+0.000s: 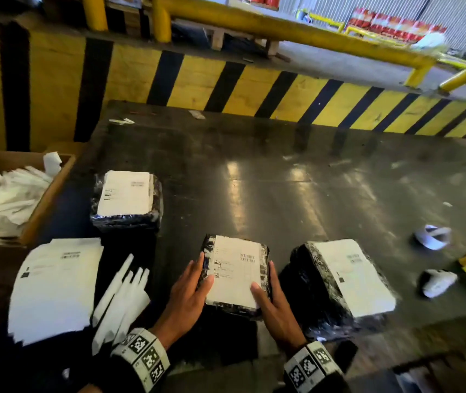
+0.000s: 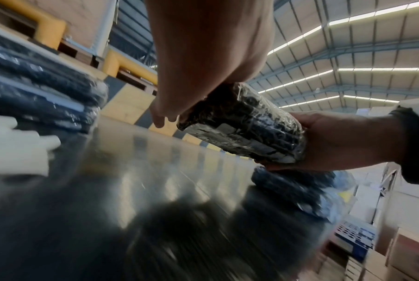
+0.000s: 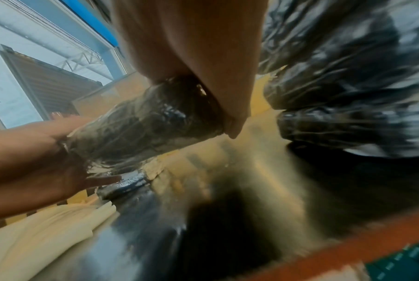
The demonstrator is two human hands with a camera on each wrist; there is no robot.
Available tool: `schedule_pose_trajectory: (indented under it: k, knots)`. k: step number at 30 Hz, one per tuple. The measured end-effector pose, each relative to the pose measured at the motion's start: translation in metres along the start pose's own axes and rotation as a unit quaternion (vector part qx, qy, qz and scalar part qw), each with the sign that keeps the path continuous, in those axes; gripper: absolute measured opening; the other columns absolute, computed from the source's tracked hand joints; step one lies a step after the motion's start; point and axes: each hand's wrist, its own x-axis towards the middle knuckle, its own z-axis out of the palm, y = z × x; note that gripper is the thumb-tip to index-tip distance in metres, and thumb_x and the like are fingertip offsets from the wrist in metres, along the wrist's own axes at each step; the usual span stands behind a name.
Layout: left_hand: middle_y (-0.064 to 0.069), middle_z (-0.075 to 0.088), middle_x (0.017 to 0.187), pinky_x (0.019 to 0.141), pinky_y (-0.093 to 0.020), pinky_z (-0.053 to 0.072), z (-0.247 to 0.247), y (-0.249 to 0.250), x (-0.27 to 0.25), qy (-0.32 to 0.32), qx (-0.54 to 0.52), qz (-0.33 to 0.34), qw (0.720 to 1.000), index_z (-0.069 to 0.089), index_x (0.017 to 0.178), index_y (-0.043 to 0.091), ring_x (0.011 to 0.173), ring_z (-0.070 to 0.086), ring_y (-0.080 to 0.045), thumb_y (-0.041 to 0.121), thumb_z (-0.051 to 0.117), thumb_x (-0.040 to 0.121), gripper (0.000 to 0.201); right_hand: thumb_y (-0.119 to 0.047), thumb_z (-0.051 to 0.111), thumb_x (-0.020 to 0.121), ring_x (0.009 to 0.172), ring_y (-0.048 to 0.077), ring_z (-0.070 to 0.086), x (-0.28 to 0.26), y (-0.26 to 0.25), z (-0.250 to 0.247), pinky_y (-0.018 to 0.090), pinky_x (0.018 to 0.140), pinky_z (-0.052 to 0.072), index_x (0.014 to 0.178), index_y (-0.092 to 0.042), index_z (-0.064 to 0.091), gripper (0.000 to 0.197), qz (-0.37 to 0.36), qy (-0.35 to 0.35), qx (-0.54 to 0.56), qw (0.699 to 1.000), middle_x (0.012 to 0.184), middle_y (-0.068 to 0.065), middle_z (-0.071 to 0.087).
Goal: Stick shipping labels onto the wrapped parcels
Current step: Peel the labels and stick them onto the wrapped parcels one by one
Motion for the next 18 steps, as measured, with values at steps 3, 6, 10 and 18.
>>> schedule_pose_trajectory:
  k: [3, 6, 10, 18]
  knots:
    - [-0.002, 0.01, 0.159, 0.119, -0.043, 0.012, 0.034, -0.006, -0.018, -0.018, 0.011, -0.026, 0.999, 0.009, 0.147, 0.039, 0.146, 0.008, -0.018, 0.049, 0.038, 0.095, 0.06, -0.014, 0.046, 0.096, 0.104, -0.028, 0.045, -0.021, 0.014, -0.024, 0.0, 0.082, 0.039, 0.144, -0.03, 0.005, 0.065, 0.01, -0.021, 0.008, 1.0, 0.13, -0.025, 0.036]
    - [-0.002, 0.009, 0.159, 0.119, -0.044, 0.012, 0.054, -0.012, -0.03, -0.02, 0.035, -0.055, 0.998, 0.008, 0.147, 0.04, 0.146, 0.007, -0.019, 0.051, 0.036, 0.095, 0.06, -0.009, 0.044, 0.097, 0.101, -0.036, 0.038, -0.029, 0.026, -0.039, -0.006, 0.081, 0.033, 0.14, -0.029, 0.005, 0.061, 0.02, -0.051, 0.002, 0.999, 0.13, -0.03, 0.025]
    - [-0.004, 0.008, 0.159, 0.119, -0.044, 0.009, 0.073, -0.011, -0.047, 0.001, 0.055, -0.088, 0.995, 0.005, 0.149, 0.035, 0.146, 0.005, -0.02, 0.047, 0.034, 0.097, 0.06, -0.014, 0.046, 0.097, 0.111, -0.031, 0.037, -0.026, 0.046, -0.054, -0.004, 0.087, 0.032, 0.147, -0.022, 0.007, 0.063, 0.014, -0.097, -0.038, 0.995, 0.14, -0.021, 0.029]
    - [-0.003, -0.001, 0.16, 0.116, -0.037, -0.005, 0.089, 0.0, -0.05, -0.027, 0.2, -0.112, 0.973, -0.015, 0.148, 0.024, 0.146, -0.006, -0.016, 0.042, 0.023, 0.101, 0.063, -0.012, 0.043, 0.098, 0.134, 0.003, 0.024, -0.015, 0.055, -0.062, -0.008, 0.087, 0.026, 0.149, -0.015, -0.004, 0.069, 0.014, -0.123, -0.065, 0.99, 0.146, -0.01, 0.02]
